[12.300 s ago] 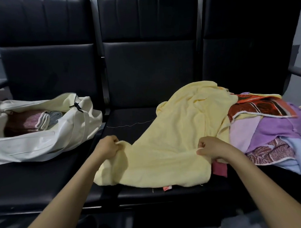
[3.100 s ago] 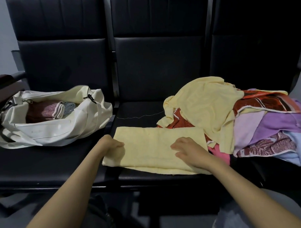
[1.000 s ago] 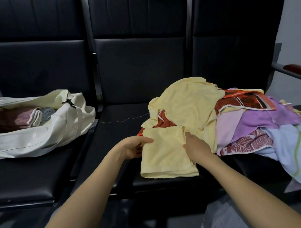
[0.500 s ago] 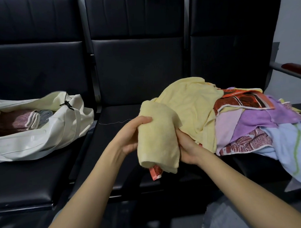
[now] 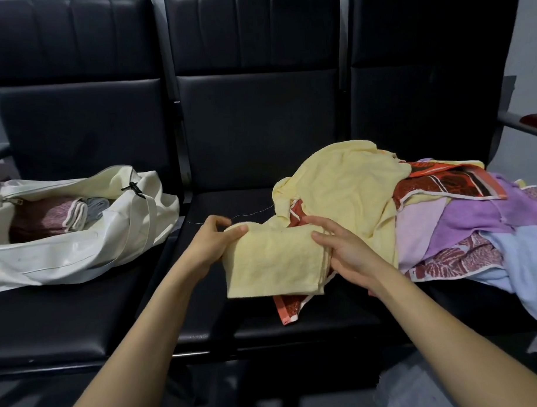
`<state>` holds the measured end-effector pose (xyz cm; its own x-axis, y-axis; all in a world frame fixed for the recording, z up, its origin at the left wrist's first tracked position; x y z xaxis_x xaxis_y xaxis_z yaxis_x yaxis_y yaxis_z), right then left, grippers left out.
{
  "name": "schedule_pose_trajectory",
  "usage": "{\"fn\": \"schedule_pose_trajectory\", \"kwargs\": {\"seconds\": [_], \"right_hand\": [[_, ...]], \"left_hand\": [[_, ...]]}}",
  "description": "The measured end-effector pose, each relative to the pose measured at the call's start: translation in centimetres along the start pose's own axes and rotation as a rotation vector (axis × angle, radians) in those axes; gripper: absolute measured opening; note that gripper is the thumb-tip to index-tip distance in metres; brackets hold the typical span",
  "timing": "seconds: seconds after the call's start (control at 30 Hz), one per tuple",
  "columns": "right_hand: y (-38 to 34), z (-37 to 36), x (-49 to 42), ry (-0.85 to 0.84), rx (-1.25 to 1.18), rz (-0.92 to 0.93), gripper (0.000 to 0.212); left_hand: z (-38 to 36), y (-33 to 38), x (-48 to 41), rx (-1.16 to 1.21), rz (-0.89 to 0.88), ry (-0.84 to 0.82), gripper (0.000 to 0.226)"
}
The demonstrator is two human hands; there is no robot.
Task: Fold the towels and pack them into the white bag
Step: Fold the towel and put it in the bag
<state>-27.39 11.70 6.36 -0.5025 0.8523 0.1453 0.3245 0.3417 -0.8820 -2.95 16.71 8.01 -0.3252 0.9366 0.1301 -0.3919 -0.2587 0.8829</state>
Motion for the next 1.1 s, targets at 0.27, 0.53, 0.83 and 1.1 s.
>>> {"fn": "schedule_pose_trajectory", "kwargs": {"seconds": [0.27,0.53,0.83,1.1], "right_hand": [[-1.1,0.5,0.3,-0.076,0.693,0.033,0.083],[-1.0,0.4,-0.1,0.085,1.06,0.263,0.076],[-0.9,0.2,-0.1,0.116,1.217,0.337,0.059],[-1.6,0.4,-0.2,0.098,1.253,0.261,0.045]], "left_hand": [[1.7,-0.2,1.0,-0.04,-0.211,-0.309,0.076],[0.2,-0.5,1.5,-0.446,-0.328,-0.12,0.091],[-0.5,-0.6,1.6,-0.607,-0.449,0.063,0.046],[0.4,-0.7,1.6,-0.398,-0.406,-0.053,0.024]]}}
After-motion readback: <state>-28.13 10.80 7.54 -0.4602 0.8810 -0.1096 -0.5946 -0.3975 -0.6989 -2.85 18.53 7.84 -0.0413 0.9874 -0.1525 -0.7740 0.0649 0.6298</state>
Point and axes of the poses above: each hand's wrist, its own x-axis away from the middle knuckle, its own z-axis out of the back of the hand, y = z × x, the point moved 1 cm from there along -x, towards the middle knuckle, and after that the axes turned 9 degrees about -x, right-handed, at the moved point
